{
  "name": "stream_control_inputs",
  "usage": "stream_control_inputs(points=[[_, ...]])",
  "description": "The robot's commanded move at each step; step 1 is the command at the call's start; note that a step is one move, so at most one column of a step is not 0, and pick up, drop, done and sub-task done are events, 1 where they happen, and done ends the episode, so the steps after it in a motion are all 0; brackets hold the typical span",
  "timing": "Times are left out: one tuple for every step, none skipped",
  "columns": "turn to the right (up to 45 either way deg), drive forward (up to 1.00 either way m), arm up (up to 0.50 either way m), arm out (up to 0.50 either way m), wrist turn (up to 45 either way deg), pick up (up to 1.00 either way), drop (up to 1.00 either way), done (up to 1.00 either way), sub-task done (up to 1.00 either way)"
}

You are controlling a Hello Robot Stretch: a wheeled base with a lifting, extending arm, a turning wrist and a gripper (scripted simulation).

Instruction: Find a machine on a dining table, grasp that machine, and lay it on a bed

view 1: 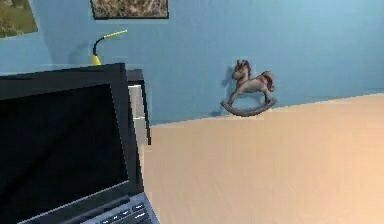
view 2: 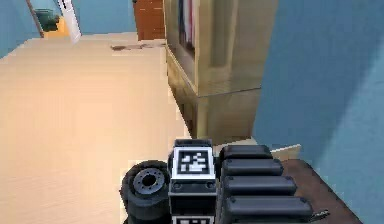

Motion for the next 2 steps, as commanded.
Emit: stream_control_inputs(points=[[45.0,0.00,0.00,0.00,0.0,0.00,0.00,0.00,0.00],[45.0,0.00,0.00,0.00,0.0,0.00,0.00,0.00,0.00]])
